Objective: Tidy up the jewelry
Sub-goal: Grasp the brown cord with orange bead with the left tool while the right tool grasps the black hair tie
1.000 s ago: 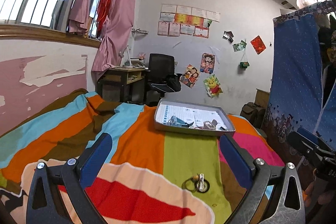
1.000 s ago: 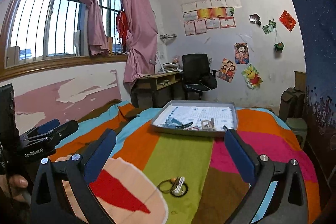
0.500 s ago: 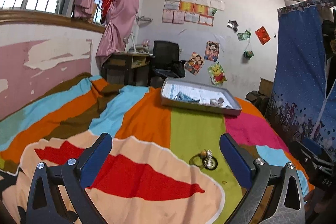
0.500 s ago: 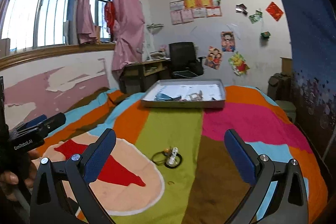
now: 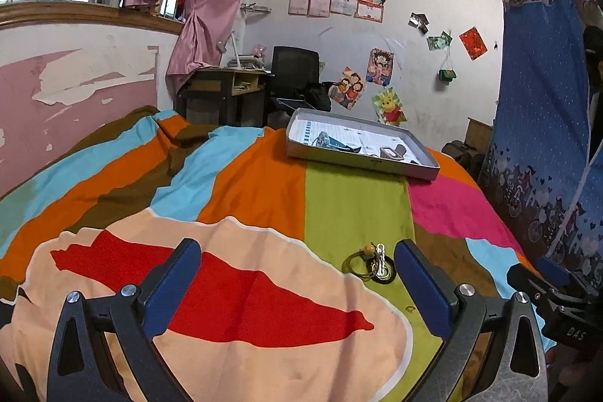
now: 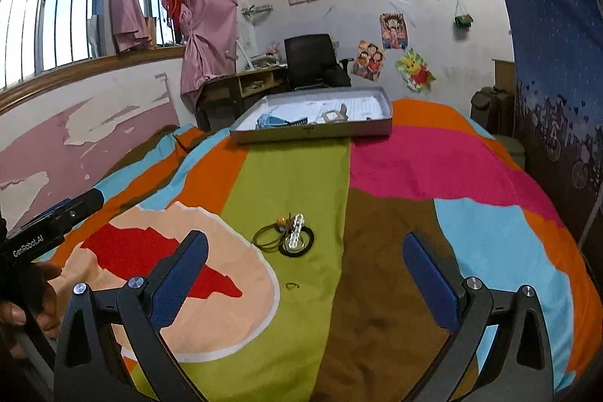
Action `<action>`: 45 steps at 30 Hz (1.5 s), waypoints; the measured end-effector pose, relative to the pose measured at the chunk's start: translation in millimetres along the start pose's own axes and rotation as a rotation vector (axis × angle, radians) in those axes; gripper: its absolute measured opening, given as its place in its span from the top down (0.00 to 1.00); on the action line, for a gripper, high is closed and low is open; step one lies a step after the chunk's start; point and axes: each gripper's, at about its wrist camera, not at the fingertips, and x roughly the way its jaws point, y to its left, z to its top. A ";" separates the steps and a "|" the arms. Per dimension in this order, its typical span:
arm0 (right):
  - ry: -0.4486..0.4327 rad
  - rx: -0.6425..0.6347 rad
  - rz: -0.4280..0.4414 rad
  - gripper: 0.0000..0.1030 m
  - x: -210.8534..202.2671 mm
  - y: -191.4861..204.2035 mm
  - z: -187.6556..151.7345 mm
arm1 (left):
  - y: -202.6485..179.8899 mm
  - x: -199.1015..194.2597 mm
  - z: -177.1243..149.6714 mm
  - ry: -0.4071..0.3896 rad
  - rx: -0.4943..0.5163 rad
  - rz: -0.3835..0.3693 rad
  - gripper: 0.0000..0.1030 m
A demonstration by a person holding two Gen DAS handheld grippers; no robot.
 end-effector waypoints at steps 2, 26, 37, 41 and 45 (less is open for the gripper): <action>0.006 -0.002 0.000 0.01 3.9 1.2 -0.3 | -2.3 5.3 2.0 0.008 0.011 0.000 0.00; 0.227 -0.058 0.126 0.63 142.7 -31.0 23.8 | -24.1 152.6 -13.6 0.200 0.050 -0.208 0.31; 0.346 -0.057 0.190 0.71 209.1 -27.3 -0.5 | -41.2 201.1 -31.3 0.367 0.061 -0.349 0.73; 0.356 -0.061 0.198 0.74 218.6 -20.9 -5.0 | -40.6 217.9 -38.2 0.435 0.041 -0.341 0.73; 0.385 -0.083 0.212 0.76 227.8 -11.8 -9.9 | -43.7 234.4 -47.2 0.526 0.034 -0.332 0.74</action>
